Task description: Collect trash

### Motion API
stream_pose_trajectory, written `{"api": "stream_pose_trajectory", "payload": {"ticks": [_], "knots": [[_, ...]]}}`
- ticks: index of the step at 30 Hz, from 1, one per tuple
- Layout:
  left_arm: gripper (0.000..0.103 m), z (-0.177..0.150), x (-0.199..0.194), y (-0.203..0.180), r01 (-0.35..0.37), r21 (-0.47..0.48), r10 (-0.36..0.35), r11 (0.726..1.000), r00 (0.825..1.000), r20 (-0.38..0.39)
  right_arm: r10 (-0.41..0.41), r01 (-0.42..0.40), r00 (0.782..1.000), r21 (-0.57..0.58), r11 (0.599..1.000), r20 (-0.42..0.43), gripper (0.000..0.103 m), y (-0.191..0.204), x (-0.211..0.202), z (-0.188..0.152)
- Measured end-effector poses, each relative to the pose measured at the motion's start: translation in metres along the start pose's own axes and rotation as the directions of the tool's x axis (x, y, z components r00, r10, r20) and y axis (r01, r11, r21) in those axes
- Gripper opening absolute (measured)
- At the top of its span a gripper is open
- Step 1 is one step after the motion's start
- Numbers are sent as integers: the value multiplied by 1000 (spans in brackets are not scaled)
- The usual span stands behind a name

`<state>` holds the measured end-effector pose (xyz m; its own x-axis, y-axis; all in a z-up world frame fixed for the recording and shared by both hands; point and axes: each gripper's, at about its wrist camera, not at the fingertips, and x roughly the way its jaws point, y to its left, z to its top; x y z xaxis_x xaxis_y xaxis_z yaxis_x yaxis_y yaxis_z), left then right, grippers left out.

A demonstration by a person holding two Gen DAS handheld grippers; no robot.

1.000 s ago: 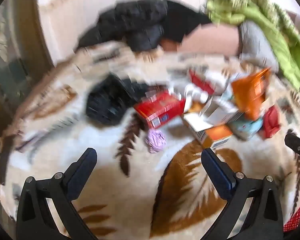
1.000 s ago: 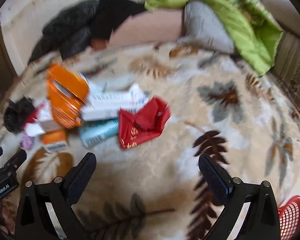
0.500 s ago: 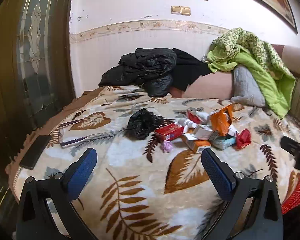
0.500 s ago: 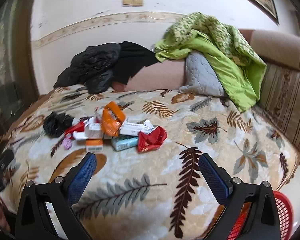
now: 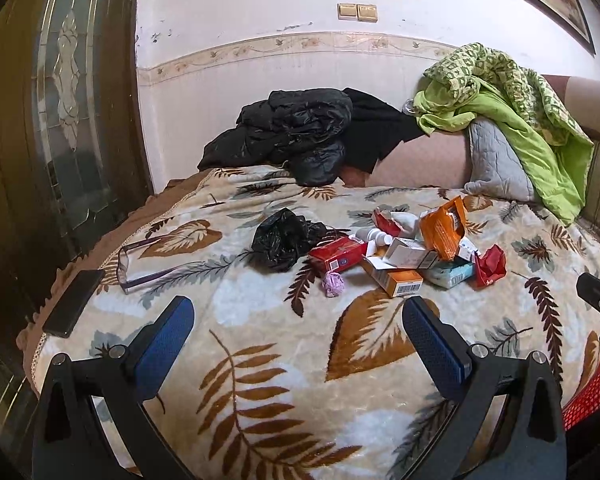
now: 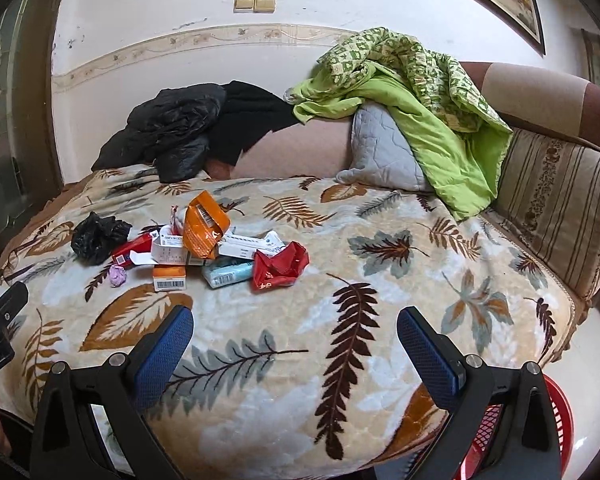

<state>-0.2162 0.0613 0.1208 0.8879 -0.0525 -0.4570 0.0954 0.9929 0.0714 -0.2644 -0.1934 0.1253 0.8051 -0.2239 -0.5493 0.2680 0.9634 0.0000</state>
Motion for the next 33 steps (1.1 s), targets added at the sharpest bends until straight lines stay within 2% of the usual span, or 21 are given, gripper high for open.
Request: {"api": "stream_pose_trajectory", "payload": {"ticks": [33], "knots": [[103, 0, 3, 8, 2, -21, -2, 1000, 1000, -2, -9, 9, 1000, -21, 1000, -3, 102, 4, 3, -3]]}}
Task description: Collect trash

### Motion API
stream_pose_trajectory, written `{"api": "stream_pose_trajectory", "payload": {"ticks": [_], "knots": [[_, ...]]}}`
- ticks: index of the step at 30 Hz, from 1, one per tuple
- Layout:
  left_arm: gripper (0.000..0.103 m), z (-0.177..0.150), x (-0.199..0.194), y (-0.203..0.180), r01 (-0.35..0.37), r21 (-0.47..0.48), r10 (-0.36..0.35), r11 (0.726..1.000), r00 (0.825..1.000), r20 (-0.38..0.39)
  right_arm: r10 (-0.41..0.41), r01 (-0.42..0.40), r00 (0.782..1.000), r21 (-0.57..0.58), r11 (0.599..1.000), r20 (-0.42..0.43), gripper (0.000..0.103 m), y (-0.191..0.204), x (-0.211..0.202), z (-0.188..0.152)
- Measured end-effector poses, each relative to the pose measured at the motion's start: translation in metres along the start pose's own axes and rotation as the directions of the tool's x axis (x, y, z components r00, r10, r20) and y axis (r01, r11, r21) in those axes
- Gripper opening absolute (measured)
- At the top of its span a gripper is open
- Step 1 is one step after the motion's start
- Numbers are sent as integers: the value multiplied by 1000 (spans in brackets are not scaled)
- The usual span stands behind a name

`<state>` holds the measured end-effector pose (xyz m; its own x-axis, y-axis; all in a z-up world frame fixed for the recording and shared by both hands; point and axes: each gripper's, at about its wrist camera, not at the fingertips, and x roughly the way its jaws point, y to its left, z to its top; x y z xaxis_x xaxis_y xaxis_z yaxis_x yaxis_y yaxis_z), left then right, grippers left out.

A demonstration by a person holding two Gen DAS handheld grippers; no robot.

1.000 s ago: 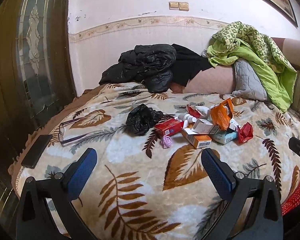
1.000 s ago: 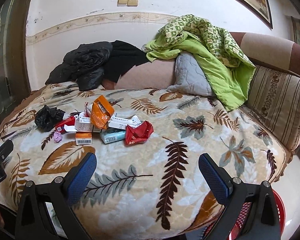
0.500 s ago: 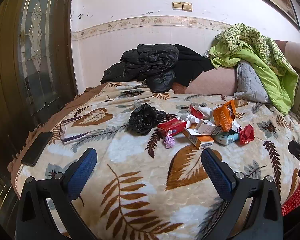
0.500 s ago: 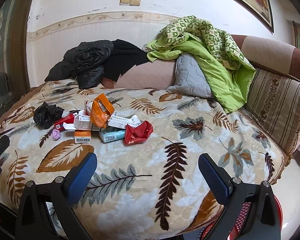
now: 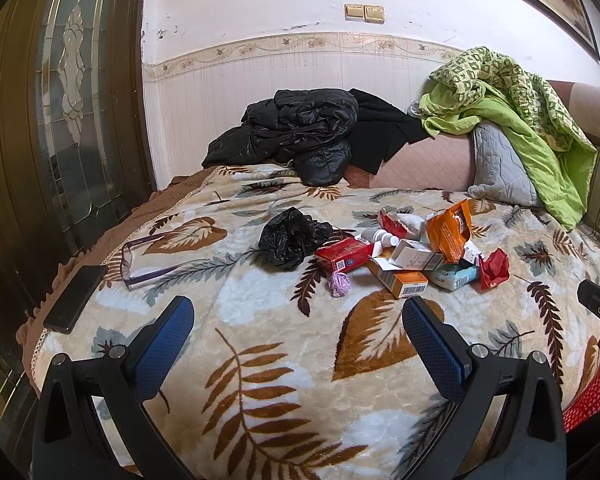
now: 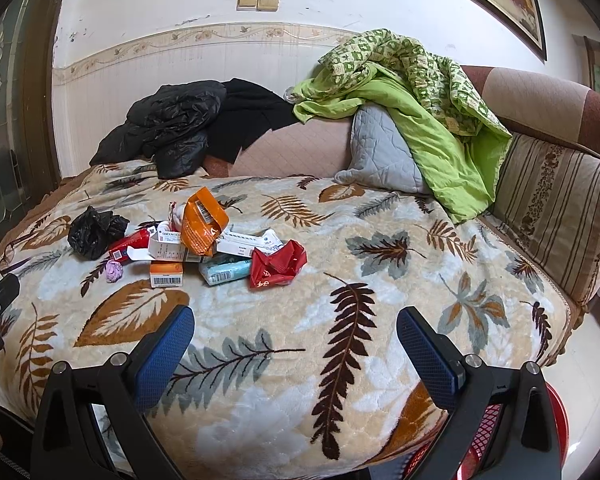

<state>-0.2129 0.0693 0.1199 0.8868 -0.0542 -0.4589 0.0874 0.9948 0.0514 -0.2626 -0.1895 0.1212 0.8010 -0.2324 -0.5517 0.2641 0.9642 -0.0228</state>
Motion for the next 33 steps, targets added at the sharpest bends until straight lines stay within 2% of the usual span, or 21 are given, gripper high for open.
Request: {"api": "stream_pose_trajectory", "payload": {"ticks": [21, 28, 33], "knots": [[103, -1, 1, 3, 3, 3, -3, 1000, 1000, 1, 17, -16, 999, 30, 999, -33, 102, 0, 7, 0], [103, -2, 1, 3, 20, -8, -20, 1000, 1000, -11, 16, -16, 1000, -5, 1000, -20, 102, 4, 4, -1], [103, -1, -1, -2, 18, 8, -18, 1000, 1000, -6, 53, -53, 998, 34, 998, -28, 98, -3, 6, 0]]}}
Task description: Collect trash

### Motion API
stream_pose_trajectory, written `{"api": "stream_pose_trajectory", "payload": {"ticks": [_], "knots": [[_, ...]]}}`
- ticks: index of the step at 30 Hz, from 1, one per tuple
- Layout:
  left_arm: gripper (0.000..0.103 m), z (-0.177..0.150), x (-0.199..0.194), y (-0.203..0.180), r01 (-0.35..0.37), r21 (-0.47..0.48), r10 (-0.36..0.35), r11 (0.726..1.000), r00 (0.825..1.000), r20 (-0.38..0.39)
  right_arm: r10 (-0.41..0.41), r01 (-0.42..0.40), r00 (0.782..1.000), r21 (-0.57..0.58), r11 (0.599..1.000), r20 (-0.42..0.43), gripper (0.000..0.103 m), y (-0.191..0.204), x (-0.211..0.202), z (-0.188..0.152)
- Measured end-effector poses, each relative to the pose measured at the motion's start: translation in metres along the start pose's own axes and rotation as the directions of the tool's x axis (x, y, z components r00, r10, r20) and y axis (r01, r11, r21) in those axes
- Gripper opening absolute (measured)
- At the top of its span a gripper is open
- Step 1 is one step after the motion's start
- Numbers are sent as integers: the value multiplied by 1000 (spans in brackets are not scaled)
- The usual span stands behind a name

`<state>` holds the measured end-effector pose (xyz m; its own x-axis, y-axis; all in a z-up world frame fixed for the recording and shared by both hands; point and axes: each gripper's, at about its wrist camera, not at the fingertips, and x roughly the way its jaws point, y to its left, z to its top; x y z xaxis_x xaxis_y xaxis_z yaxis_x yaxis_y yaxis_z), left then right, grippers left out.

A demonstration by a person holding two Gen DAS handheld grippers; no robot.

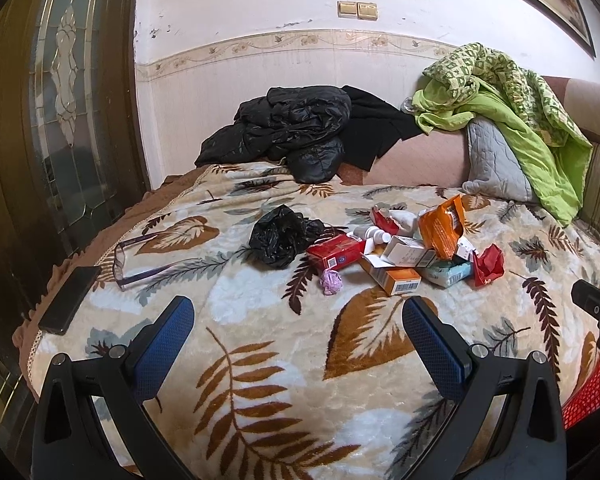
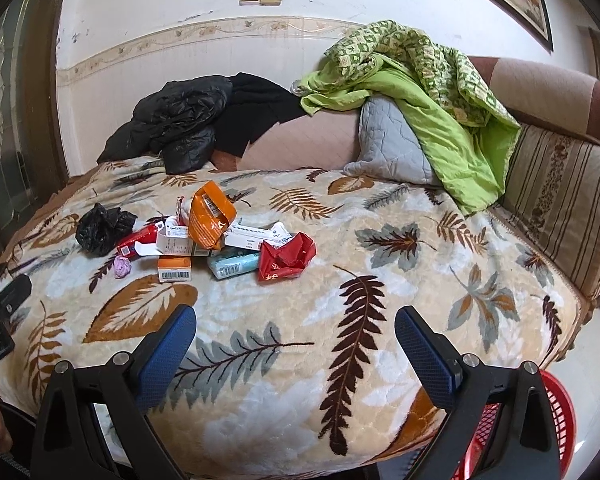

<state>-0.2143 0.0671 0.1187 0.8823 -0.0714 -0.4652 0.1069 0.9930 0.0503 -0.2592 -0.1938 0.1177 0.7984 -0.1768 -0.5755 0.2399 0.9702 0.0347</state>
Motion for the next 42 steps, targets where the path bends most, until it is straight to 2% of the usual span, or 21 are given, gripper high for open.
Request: {"api": "stream_pose_trajectory", "payload": {"ticks": [5, 7, 10, 13, 16, 18, 22, 25, 26, 28, 29, 30, 31, 32, 34, 37, 40, 42], "knots": [[103, 1, 2, 3, 4, -11, -4, 1000, 1000, -14, 54, -54, 998, 5, 999, -20, 87, 0, 3, 0], [103, 1, 4, 7, 11, -21, -11, 1000, 1000, -23, 111, -111, 993, 12, 994, -44, 78, 0, 8, 1], [103, 1, 9, 17, 18, -46, -20, 999, 999, -44, 226, -220, 972, 80, 972, -63, 77, -1, 22, 7], [102, 2, 17, 29, 28, -85, -35, 996, 996, -78, 285, -275, 955, 117, 954, -80, 77, 9, 40, 20], [96, 1, 24, 38, 44, -130, -57, 991, 993, -103, 339, -325, 938, 168, 931, -67, 77, 26, 67, 46], [96, 1, 28, 40, 58, -140, -75, 988, 991, -115, 350, -331, 934, 191, 924, -72, 77, 36, 90, 62], [96, 0, 32, 40, 66, -142, -85, 988, 988, -130, 286, -268, 955, 178, 947, -84, 77, 55, 140, 77], [96, 2, 42, 45, 83, -158, -108, 984, 982, -158, 302, -279, 947, 183, 943, -109, 75, 60, 165, 76], [96, 4, 47, 46, 94, -167, -123, 981, 978, -171, 311, -287, 943, 180, 941, -121, 71, 63, 173, 75], [96, 9, 63, 47, 111, -178, -146, 978, 969, -198, 332, -306, 933, 179, 935, -140, 34, 67, 182, 75], [96, 14, 72, 47, 106, -179, -142, 978, 968, -208, 354, -327, 924, 180, 928, -147, 23, 68, 183, 75], [96, 20, 81, 47, 102, -184, -140, 978, 967, -212, 353, -327, 924, 174, 929, -147, 21, 69, 182, 75], [96, 28, 88, 49, 103, -197, -144, 975, 967, -209, 347, -325, 928, 167, 931, -133, 10, 69, 177, 76], [96, 34, 94, 50, 107, -205, -149, 973, 968, -203, 346, -326, 931, 161, 932, -120, 5, 67, 171, 77], [96, 55, 112, 51, 93, -193, -128, 977, 976, -176, 357, -337, 929, 170, 926, -98, 4, 62, 162, 77], [96, 76, 149, 55, 42, -165, -73, 985, 980, -187, 380, -358, 922, 201, 912, -79, 3, 50, 154, 78], [96, 86, 196, 62, 33, -182, -76, 983, 970, -230, 419, -390, 905, 253, 885, -69, 3, 37, 152, 78], [96, 86, 221, 61, 29, -169, -76, 985, 958, -277, 423, -392, 904, 268, 880, -65, 3, 32, 151, 78]]}}
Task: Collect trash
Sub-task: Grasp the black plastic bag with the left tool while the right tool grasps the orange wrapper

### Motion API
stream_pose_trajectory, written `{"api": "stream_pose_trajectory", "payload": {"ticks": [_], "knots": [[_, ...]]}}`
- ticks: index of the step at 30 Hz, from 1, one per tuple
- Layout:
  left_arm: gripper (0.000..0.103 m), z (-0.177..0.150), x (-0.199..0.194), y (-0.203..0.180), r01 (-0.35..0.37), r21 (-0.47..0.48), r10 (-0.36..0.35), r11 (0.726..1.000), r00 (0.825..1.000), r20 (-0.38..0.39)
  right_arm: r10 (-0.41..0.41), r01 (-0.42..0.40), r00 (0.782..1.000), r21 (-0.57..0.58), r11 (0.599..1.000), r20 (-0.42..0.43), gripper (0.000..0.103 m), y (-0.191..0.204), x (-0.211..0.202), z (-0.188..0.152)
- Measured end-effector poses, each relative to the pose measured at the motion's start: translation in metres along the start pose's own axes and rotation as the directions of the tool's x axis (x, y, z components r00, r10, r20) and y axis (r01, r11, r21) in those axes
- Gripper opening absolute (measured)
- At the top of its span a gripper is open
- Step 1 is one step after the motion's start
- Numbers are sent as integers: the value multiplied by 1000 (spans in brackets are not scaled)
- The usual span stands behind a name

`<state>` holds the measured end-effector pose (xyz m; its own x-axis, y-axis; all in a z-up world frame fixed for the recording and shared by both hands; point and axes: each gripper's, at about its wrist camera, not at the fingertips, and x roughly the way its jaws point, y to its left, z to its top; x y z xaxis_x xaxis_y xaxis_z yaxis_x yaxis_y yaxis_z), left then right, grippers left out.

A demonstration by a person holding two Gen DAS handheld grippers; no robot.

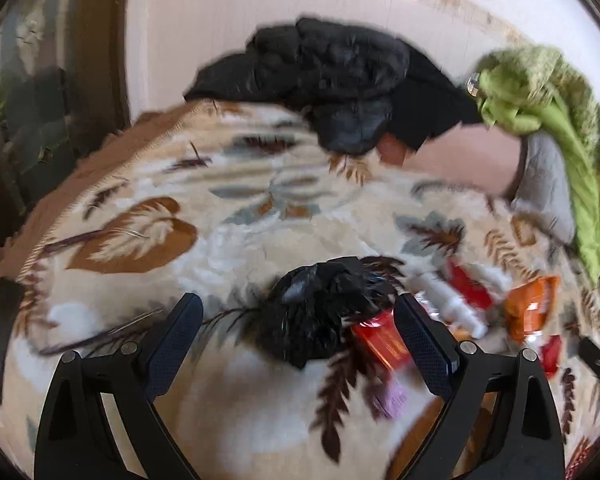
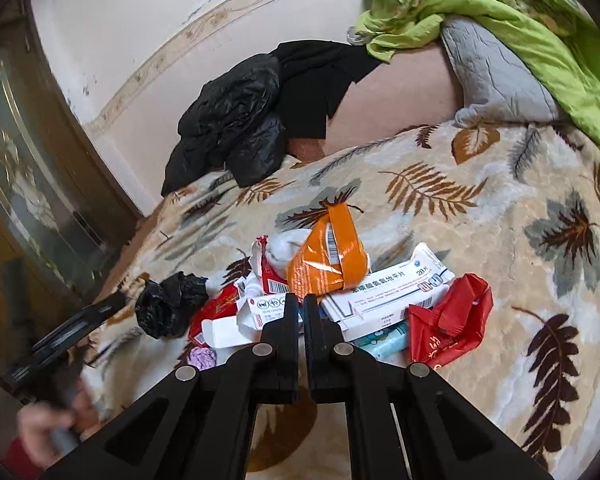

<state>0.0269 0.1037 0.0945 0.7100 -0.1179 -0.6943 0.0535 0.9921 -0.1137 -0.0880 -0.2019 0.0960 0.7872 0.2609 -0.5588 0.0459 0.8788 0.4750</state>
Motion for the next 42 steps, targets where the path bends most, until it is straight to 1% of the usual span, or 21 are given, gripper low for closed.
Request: {"api": "stream_pose_trajectory", "payload": {"ticks": [3, 6, 7, 8, 9, 10, 11, 12, 15, 18, 21, 22, 23, 24, 25, 26, 29, 34, 37, 39, 42], "knots": [[96, -4, 41, -2, -9, 8, 10, 1000, 997, -83, 7, -7, 1000, 17, 1000, -4, 3, -5, -1, 1], [94, -15, 61, -6, -23, 15, 24, 1000, 996, -89, 10, -11, 1000, 53, 999, 22, 4, -14, -7, 6], [82, -18, 66, -7, -35, 24, 37, 999, 996, -85, 3, -6, 999, 74, 997, 39, 6, -18, -10, 8], [62, -20, 71, -7, -36, 31, 39, 999, 995, -91, -2, -3, 999, 92, 996, 51, 11, -23, -11, 10], [56, -21, 76, -6, -29, 26, 32, 999, 994, -102, -6, 0, 998, 100, 995, 58, 34, -26, -11, 11], [55, -21, 77, -3, -22, 8, 22, 1000, 994, -106, -12, 5, 998, 110, 994, 67, 58, -28, -10, 12], [51, -21, 77, -1, -10, -8, 9, 1000, 995, -96, -14, 3, 996, 124, 992, 86, 64, -31, -9, 14], [49, -20, 74, 1, 0, -14, -1, 1000, 996, -85, -12, 0, 995, 124, 992, 96, 66, -32, -9, 16], [45, -20, 68, 3, 8, -18, -9, 1000, 998, -54, -49, 44, 993, 49, 998, 112, 66, -24, 6, 23], [45, -19, 57, 2, 0, 0, 0, 1000, 1000, -16, -40, 38, 998, 43, 998, 54, 66, -24, 34, 23], [45, -18, 44, 4, -3, 12, 3, 1000, 1000, 15, -66, 66, 998, 46, 997, -4, 66, -24, 63, 20], [45, -17, 41, 5, -1, 14, 1, 1000, 1000, 21, -64, 65, 998, 48, 997, -13, 63, -24, 69, 19], [45, -17, 38, 6, 2, 16, -2, 1000, 1000, 26, -67, 67, 998, 44, 997, -20, 56, -24, 75, 19], [45, -18, 34, 6, 2, 20, -2, 1000, 999, 34, -68, 69, 997, 40, 997, -30, 35, -23, 78, 18], [45, -18, 29, 6, -2, 25, 1, 1000, 999, 44, -67, 68, 997, 36, 997, -44, 29, -23, 81, 17], [45, -18, 25, 5, -5, 32, 3, 999, 999, 54, -63, 65, 997, 41, 997, -41, 29, -22, 80, 17], [45, -20, 11, 2, 9, 33, -11, 999, 997, 76, -55, 56, 998, 38, 998, -13, 22, -19, 71, 19], [45, -28, -17, -19, 52, 58, -58, 997, 994, 97, -42, 40, 999, 55, 998, 30, 22, -14, 47, 17], [45, -35, -38, -36, 72, 81, -81, 994, 990, 117, -13, 10, 999, 71, 997, 46, 22, -13, 28, 13], [45, -43, -53, -47, 82, 103, -95, 991, 987, 129, 3, -7, 998, 64, 998, 60, 22, -11, 15, 12], [45, -61, -75, -60, 77, 145, -99, 986, 984, 150, 3, -7, 994, 40, 999, 108, 22, -9, -13, 9]]}}
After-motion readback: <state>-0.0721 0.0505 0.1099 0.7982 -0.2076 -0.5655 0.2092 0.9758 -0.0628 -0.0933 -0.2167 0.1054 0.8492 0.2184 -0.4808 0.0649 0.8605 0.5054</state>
